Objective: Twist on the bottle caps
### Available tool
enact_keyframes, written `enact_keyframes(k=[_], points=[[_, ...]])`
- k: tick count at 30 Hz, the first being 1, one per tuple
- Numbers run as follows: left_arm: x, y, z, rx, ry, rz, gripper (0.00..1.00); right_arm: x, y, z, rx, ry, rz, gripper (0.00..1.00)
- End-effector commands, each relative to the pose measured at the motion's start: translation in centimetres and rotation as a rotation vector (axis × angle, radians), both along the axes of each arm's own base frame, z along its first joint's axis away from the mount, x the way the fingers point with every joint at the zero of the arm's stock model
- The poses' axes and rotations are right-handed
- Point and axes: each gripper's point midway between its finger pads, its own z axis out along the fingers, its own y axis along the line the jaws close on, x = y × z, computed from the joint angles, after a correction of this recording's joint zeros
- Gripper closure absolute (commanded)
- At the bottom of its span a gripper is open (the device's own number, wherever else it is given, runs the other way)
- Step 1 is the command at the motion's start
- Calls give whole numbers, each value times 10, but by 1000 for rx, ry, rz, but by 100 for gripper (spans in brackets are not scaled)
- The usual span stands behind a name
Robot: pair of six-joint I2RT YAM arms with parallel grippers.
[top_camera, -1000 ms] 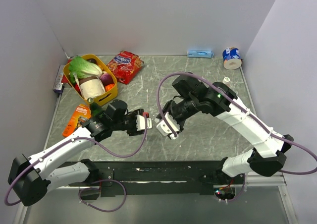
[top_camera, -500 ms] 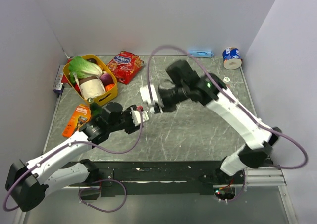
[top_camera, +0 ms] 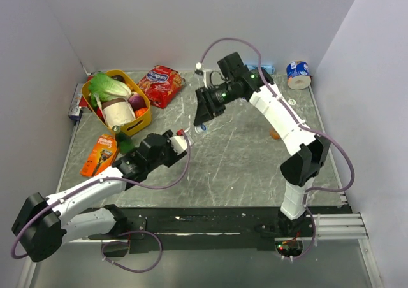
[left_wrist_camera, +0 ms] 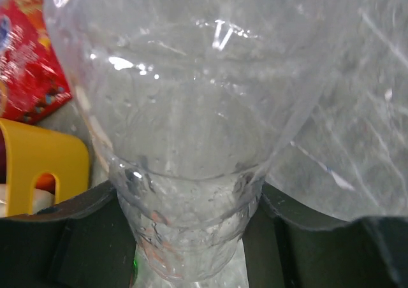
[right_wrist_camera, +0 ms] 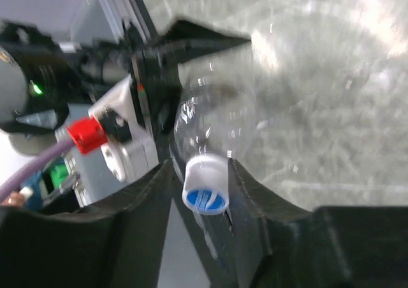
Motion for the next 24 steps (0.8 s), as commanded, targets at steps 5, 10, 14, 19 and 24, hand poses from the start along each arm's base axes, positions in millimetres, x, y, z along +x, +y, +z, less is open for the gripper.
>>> enact_keyframes(k=[5,10,14,19,24], points=[[-17,-26,45,-156,-56,-159,99,26,-39,128,295,-396,69,44],[-49,-41,34,-96,-6,-417,99,-41,-58,109,191,-922,532,36],[-55,-44,31,-35,7,-515,99,-80,-56,86,131,-1173,775,32],[-54,-49,37,-33,12,-552,99,-108,-59,53,81,-1343,1005,29],[-56,-51,45,-40,-2,-577,99,-113,-52,41,68,-1381,1074,29]])
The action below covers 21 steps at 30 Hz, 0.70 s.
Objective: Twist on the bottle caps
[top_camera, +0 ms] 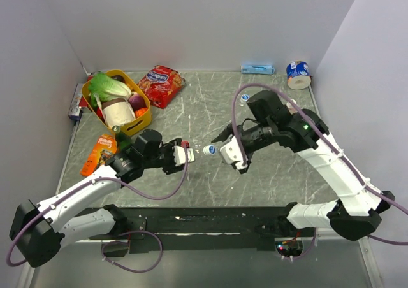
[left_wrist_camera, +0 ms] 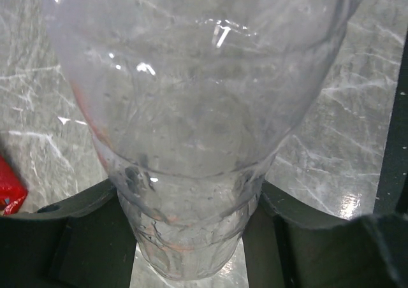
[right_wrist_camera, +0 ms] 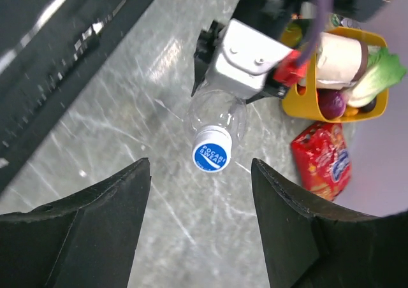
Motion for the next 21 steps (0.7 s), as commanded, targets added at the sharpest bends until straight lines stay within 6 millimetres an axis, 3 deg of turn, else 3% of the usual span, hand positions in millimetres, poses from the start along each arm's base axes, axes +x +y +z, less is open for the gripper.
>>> enact_keyframes(k=[1,8,21], points=[[-3,-12,29,-53,-53,-82,99,10,10,-10,-26,-150,77,29],[-5,-12,34,-53,-71,-104,99,16,24,-10,-6,-168,74,32],[-2,-15,46,-90,-93,-96,99,11,27,-22,-54,-136,100,50]])
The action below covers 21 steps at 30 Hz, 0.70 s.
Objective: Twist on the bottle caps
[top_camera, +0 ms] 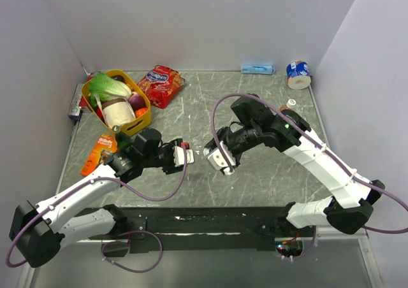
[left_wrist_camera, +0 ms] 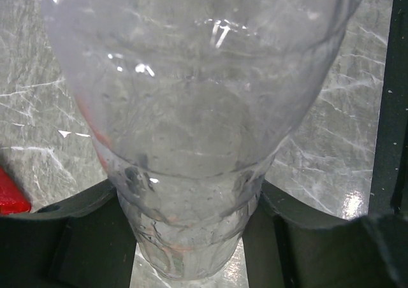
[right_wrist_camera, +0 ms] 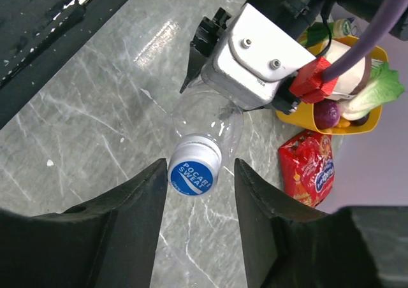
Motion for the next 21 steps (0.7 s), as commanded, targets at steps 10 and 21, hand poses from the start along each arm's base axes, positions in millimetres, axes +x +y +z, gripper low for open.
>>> enact_keyframes(k=[10,21], points=[[22,-18,70,-291,-53,136,99,47,36,11,50,280,-416,100],[96,3,133,-570,-205,685,99,92,45,-48,-143,1306,-1330,100]])
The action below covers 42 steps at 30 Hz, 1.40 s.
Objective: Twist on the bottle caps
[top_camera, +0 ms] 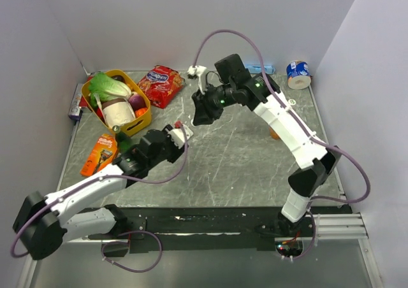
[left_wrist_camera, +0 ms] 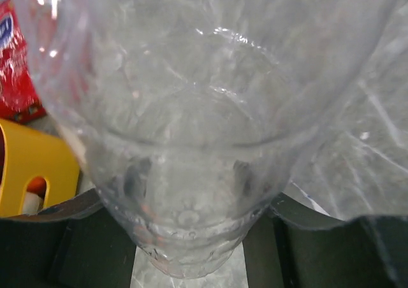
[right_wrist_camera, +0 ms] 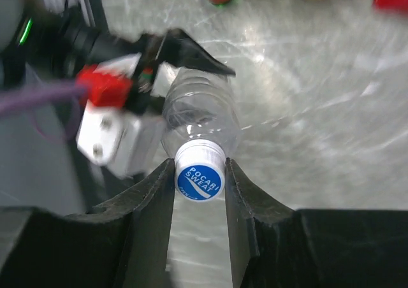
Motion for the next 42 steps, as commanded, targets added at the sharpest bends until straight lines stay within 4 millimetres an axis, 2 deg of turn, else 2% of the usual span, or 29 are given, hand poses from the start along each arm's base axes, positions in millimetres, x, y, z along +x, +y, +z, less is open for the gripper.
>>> enact_keyframes(k=[1,2,3,4,5,6,7,8,10,11,12,13,14,15,16,17,18,19,20,21,22,23,24,26,29,36,39,42], points=[[40,-27,109,-288,-271,156,99,-10,-1,-63,-111,522,-350,100],[46,-23,110,-270,-271,194,99,-7,-2,-62,-110,518,-361,100],[48,-22,102,-242,-252,206,99,-4,-1,-60,-98,525,-357,100],[49,-22,89,-193,-227,211,99,-1,-1,-58,-90,521,-358,91],[48,-20,83,-173,-218,211,99,5,1,-46,-57,486,-350,68],[47,-20,79,-161,-213,201,99,7,5,-35,-15,475,-315,55],[44,-18,77,-146,-216,180,99,17,2,-23,28,446,-301,43],[39,-15,60,-105,-189,161,99,28,4,3,95,347,-252,30],[27,-17,50,-81,-156,88,99,43,-9,35,190,266,-214,24],[20,-14,34,-49,-115,62,99,48,-15,55,241,213,-185,23],[9,-18,32,-57,-92,-10,99,52,-22,69,280,156,-150,23],[2,-19,23,-31,-77,-60,99,50,-32,81,329,145,-96,23],[-6,-22,18,-15,-57,-123,99,43,-38,87,334,50,-22,24],[-16,-19,10,16,-27,-175,99,33,-43,86,324,9,30,24],[-29,-28,10,17,-20,-285,99,19,-46,89,331,-38,111,24],[-38,-29,7,34,-5,-352,99,2,-50,87,312,-189,232,24],[-45,-25,0,65,22,-401,99,-12,-52,83,298,-243,299,24],[-54,-30,3,74,15,-495,99,-28,-55,76,273,-280,356,24],[-57,-30,3,90,13,-533,99,-42,-51,56,220,-379,469,23],[-61,-28,-5,116,43,-560,99,-61,-56,60,202,-468,523,23],[-58,-28,0,126,29,-578,99,-71,-57,53,174,-522,576,24],[-63,-31,1,121,41,-623,99,-80,-63,37,107,-629,647,23],[-61,-30,-4,140,57,-642,99,-95,-58,32,105,-677,713,24],[-64,-33,0,131,77,-679,99,-103,-57,21,101,-811,777,22],[-65,-38,2,129,90,-716,99,-112,-53,6,58,-909,868,22],[-68,-38,3,137,79,-751,99,-100,-40,6,38,-932,841,27],[-70,-39,6,134,73,-757,99,-100,-38,0,26,-920,852,32],[-68,-39,10,129,54,-755,99,-100,-38,-2,17,-895,859,42]])
